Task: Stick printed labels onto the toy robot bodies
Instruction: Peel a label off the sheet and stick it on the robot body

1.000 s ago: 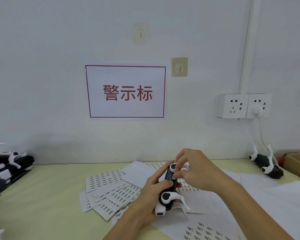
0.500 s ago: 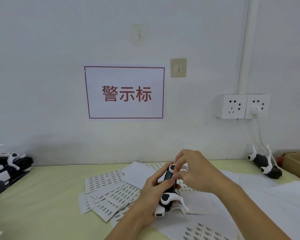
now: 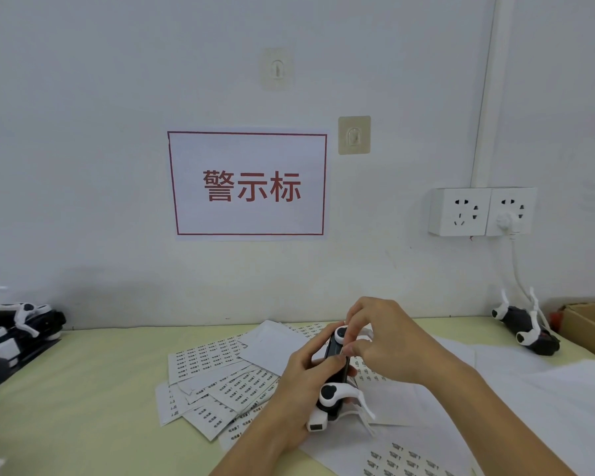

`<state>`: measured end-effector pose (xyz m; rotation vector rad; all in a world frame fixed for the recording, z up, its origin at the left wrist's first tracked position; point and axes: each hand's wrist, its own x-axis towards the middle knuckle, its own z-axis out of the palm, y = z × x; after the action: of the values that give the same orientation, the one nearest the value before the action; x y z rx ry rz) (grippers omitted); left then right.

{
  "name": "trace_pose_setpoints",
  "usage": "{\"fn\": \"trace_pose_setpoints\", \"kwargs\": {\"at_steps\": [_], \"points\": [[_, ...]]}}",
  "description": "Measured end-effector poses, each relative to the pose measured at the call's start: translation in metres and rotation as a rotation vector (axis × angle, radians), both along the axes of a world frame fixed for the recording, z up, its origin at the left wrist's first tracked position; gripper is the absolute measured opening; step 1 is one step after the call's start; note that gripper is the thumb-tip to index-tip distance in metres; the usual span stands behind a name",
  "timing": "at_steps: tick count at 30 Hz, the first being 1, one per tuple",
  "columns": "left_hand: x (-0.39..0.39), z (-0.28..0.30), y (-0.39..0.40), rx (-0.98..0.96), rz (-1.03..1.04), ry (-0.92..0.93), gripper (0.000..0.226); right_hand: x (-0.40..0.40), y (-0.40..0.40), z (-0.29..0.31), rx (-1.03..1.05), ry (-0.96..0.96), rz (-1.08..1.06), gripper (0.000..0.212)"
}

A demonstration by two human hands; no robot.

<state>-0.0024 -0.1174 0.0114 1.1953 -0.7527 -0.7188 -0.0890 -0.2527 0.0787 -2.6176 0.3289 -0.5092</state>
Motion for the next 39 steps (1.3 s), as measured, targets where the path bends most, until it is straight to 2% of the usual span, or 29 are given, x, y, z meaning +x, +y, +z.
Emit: {"fn": "trace_pose_setpoints", "kwargs": {"at_steps": [15, 31, 39], "points": [[-0.002, 0.000, -0.001, 0.008, 0.040, -0.047, 0.037, -0.001, 0.002, 0.000, -0.054, -0.003, -0.040, 0.026], [0.002, -0.003, -0.002, 0.035, 0.042, -0.062, 0.042, -0.006, 0.016, 0.002, -0.226, -0.030, -0.181, 0.002], [0.001, -0.003, 0.000, 0.022, 0.025, -0.072, 0.043, -0.006, 0.023, 0.004, -0.301, -0.031, -0.251, 0.006]]}}
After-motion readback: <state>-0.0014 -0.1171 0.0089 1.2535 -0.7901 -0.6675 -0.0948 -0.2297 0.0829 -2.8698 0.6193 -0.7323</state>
